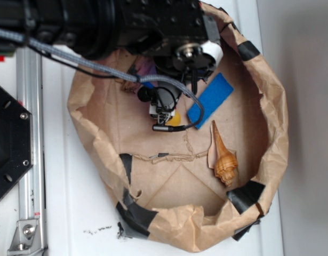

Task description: Grab the yellow duck.

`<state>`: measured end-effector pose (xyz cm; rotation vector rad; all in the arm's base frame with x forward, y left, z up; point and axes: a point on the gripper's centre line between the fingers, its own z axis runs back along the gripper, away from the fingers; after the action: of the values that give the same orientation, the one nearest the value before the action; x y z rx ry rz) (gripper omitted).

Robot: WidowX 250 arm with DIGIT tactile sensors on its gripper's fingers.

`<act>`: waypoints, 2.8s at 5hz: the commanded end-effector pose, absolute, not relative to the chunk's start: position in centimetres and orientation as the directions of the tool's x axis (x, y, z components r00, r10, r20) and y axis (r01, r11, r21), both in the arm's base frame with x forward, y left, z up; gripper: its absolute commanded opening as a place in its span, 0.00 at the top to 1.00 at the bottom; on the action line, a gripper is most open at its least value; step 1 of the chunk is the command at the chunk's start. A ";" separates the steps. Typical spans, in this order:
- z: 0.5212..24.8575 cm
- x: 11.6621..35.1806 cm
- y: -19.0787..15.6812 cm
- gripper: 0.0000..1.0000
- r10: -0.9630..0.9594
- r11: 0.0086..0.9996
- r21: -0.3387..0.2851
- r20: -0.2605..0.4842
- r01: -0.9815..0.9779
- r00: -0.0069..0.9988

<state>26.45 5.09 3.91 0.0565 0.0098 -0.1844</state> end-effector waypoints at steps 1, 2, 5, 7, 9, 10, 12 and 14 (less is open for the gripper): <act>2.1 27.0 2.6 0.00 -0.268 0.963 0.036 0.010 0.267 0.963; 1.9 26.7 0.4 0.00 -0.331 0.943 -0.029 0.028 0.331 0.943; 1.9 27.1 -3.7 0.00 -0.429 0.903 -0.030 0.019 0.429 0.903; 1.7 26.5 -3.9 0.00 -0.438 0.899 -0.025 0.006 0.438 0.899; 1.7 25.5 -4.5 0.00 -0.437 0.897 -0.065 0.011 0.436 0.900; 2.1 26.0 -6.0 0.00 -0.439 0.891 -0.113 0.038 0.440 0.898; 2.7 27.7 -7.5 0.00 -0.412 0.896 -0.136 0.107 0.424 0.905; 1.9 27.7 -8.3 0.00 -0.440 0.884 -0.127 0.093 0.449 0.893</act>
<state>27.57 -7.72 2.01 -0.1503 -0.0347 -0.4295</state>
